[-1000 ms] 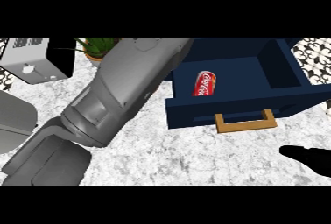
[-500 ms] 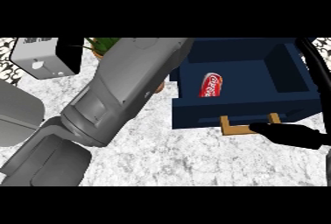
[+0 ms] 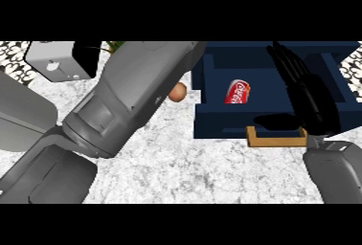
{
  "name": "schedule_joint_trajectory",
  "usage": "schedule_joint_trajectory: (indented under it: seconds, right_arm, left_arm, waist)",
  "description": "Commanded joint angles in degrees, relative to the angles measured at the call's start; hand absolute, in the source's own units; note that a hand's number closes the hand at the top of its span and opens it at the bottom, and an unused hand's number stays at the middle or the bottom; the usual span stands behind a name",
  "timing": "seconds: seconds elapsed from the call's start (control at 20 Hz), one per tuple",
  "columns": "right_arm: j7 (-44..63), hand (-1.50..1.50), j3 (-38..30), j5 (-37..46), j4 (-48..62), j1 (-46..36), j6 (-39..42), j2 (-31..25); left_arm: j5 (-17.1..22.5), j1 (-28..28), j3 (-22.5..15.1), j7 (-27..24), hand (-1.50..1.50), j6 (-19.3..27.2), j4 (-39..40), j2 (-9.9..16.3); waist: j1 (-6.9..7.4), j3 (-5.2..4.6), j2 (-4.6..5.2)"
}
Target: Pick up the can, place it into the drawer and close the drawer
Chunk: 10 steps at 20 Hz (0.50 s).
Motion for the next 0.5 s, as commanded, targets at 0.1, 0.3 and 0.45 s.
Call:
schedule_joint_trajectory:
  seconds: [0.1,0.3,0.45]
  right_arm:
    - [-4.8,-1.50,1.3,7.0,17.8,-8.3,-7.4,2.8]
    - [-7.0,-1.50,0.0,9.6,29.1,-11.5,-14.2,5.2]
    - [-5.6,-1.50,-1.2,12.3,36.3,-16.8,-18.2,6.7]
  left_arm:
    - [-0.2,0.7,1.3,0.8,-1.50,-1.7,-0.7,0.6]
    - [-1.4,4.7,0.6,-0.2,-1.50,-2.7,-3.3,3.2]
    - [-1.8,3.9,0.4,3.1,-1.50,-3.3,-5.0,5.5]
  waist:
    - [1.35,0.00,-0.18]
    - [3.03,-0.04,-0.47]
    - [3.51,-0.05,-0.71]
